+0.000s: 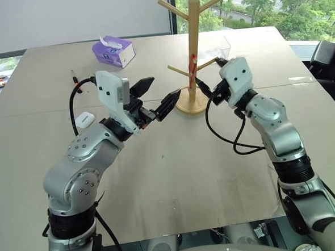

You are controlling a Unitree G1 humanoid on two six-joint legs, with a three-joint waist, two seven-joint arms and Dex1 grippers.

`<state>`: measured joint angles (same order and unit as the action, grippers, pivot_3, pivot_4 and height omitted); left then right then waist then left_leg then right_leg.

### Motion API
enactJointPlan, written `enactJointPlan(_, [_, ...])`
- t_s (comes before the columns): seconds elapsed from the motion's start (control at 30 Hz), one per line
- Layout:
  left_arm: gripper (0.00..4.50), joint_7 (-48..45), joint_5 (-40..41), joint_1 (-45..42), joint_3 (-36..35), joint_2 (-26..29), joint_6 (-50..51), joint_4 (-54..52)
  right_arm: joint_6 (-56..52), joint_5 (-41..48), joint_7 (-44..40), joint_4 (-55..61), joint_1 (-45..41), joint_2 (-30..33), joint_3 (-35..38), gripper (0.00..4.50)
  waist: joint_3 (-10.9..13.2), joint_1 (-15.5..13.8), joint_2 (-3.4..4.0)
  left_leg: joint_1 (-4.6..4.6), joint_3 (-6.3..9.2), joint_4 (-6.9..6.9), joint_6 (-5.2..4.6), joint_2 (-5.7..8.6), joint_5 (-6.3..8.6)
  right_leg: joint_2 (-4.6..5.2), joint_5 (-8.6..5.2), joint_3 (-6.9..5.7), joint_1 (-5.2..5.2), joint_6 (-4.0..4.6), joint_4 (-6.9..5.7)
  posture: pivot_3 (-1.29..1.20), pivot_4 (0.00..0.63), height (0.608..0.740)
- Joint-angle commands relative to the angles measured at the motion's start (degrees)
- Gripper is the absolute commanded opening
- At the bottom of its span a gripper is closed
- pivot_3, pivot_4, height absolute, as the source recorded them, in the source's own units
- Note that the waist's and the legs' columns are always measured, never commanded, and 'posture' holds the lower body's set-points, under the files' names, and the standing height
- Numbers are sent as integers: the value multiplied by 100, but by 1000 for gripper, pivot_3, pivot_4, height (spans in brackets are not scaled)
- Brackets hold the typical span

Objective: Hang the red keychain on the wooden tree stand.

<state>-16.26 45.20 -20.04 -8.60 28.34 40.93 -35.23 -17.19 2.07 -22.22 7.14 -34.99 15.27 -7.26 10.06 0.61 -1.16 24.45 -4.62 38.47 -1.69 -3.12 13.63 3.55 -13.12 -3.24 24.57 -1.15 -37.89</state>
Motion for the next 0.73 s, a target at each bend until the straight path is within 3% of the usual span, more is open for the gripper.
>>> enactJointPlan(0.03, [4500, 106, -320, 41, 24, 17, -172, -157, 184, 136, 104, 39, 391, 124, 487, 4073, -3, -22, -4, 0, 1, 0, 0, 0, 0, 0, 0, -1, -1, 0, 0, 0, 150, 740])
enactJointPlan(0.17, [4500, 310, -1197, 569, 331, -156, -601, 164, 449, 192, 321, -376, 867, 218, 977, 4073, -5, -14, -3, -3, -7, 0, 0, 3, 0, 1, 0, 5, -3, 0, 1, 0, 150, 740])
enactJointPlan(0.37, [4500, 790, -2232, 1251, 251, -964, -1819, 1331, 1154, 462, 659, -1145, 1333, 67, 1669, 4073, -6, 1, -3, -26, -26, -6, -6, 0, 3, -3, 0, 20, -9, 1, -6, 0, 150, 740])
enactJointPlan(0.57, [4500, 1206, -2949, 1466, -114, -1482, -3014, 2623, 1473, 845, 706, -1785, 1529, -153, 2049, 4073, -7, 1, -4, -38, -37, -10, -25, -5, 15, -9, 0, 31, -12, 1, -6, 0, 150, 740])
enactJointPlan(0.73, [4500, 1237, -3165, 1394, -161, -1693, -3413, 3185, 1594, 960, 607, -1933, 1562, -221, 2060, 4073, -7, -7, -5, -38, -40, -9, -28, -4, 16, -5, 1, 33, -12, 0, -6, 0, 150, 740])
